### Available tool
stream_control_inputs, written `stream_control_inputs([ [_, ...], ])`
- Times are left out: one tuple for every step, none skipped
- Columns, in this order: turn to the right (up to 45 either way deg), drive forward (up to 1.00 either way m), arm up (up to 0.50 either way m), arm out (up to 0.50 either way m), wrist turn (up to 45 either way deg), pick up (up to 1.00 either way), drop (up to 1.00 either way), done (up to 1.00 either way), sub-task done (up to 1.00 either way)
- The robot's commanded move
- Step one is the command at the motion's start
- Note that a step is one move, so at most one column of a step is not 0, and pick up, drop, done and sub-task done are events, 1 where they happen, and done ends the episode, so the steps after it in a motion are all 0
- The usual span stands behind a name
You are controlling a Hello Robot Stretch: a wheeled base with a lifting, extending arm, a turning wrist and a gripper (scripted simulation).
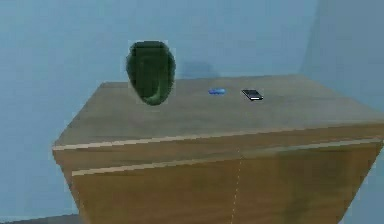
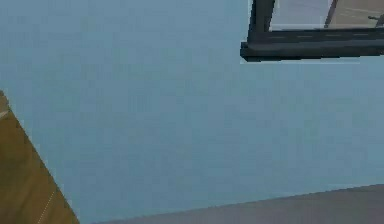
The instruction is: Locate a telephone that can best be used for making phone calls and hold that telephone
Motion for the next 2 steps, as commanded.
stream_control_inputs([
  [0.0,0.25,0.0,0.0,0.0,0.0,0.0,0.0,0.0],
  [-45.0,0.0,0.0,0.0,0.0,0.0,0.0,0.0,0.0],
])
